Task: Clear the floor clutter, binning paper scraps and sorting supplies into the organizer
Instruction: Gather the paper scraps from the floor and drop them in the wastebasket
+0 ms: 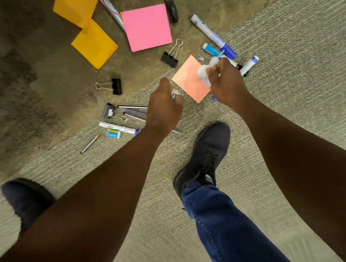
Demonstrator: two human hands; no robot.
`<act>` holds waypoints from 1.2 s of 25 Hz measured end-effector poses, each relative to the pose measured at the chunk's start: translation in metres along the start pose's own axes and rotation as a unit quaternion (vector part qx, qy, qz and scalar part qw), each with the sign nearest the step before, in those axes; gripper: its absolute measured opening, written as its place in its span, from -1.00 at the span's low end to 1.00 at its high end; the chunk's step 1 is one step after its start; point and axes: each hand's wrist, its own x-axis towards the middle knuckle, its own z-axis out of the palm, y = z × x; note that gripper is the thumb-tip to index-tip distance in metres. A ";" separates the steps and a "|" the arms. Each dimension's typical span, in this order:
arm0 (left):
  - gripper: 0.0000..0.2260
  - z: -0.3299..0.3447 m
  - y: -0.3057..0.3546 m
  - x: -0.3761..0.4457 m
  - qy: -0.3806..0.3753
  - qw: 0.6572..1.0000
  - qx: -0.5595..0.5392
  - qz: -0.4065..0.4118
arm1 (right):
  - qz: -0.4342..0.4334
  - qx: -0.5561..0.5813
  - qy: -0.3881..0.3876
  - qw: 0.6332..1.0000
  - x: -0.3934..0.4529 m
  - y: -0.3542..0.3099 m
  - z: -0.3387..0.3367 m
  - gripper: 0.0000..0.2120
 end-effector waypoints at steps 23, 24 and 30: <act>-0.67 -0.112 -0.141 -0.026 0.036 0.980 0.178 -0.085 | 0.059 -0.037 -0.158 0.985 -0.129 -0.079 0.145 -0.71; -0.66 -0.109 -0.141 -0.019 0.040 0.979 0.180 -0.082 | 0.038 -0.050 -0.131 0.989 -0.127 -0.078 0.146 -0.78; -0.70 -0.098 -0.141 -0.004 0.082 0.972 0.209 -0.072 | -0.112 -0.231 -0.084 0.963 -0.109 -0.085 0.166 -0.61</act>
